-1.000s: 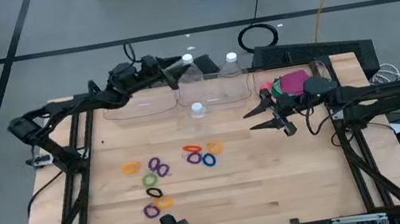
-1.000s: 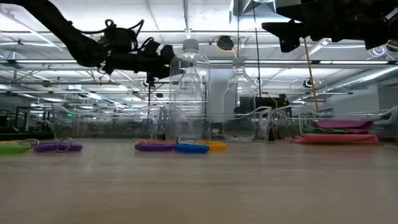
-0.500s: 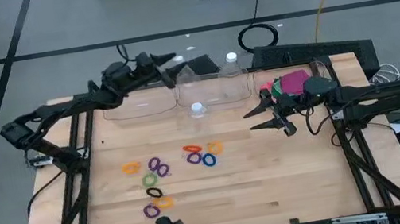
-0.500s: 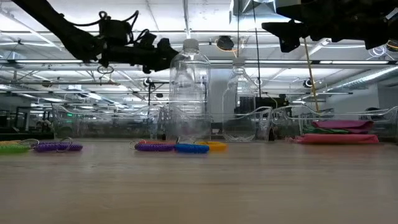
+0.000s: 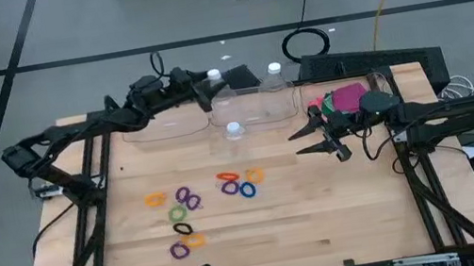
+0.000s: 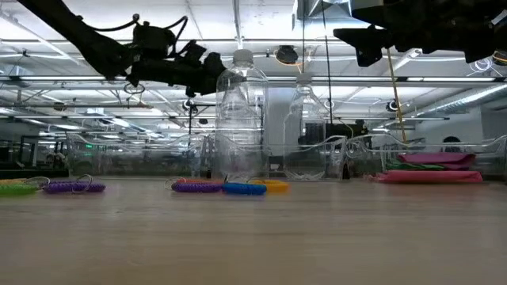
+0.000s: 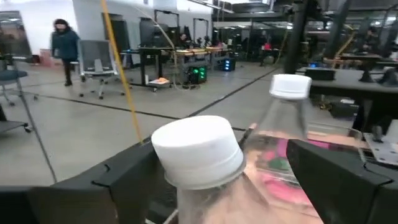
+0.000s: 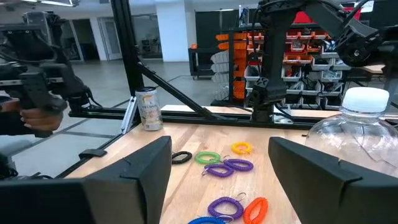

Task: Pick & Place Sports Items
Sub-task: Put the left plastic bottle into the middle transparent bin

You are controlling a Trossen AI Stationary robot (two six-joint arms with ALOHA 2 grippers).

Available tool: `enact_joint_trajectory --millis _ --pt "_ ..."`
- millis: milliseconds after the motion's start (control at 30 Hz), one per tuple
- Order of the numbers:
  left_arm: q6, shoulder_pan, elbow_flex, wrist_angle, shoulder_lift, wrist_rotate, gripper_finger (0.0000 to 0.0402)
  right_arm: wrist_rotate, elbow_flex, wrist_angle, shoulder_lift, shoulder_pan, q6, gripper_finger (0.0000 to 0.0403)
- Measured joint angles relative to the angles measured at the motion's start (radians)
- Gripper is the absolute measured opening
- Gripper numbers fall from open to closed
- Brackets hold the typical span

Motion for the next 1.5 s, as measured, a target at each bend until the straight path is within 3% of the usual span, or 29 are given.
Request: enact_joint_trajectory --millis 633,1033,1500 --pt "0.049 -0.077 0.001 -0.022 0.0 0.006 0.0282 0.0 0.0 0.0 0.0 0.0 0.0 0.0196" --pt "0.056 -0.086 0.001 -0.022 0.001 0.043 0.0144 0.0 0.0 0.0 0.0 0.0 0.0 0.0196" --pt "0.188 -0.083 0.001 0.01 0.001 0.007 0.014 0.0 0.0 0.0 0.0 0.0 0.0 0.0196"
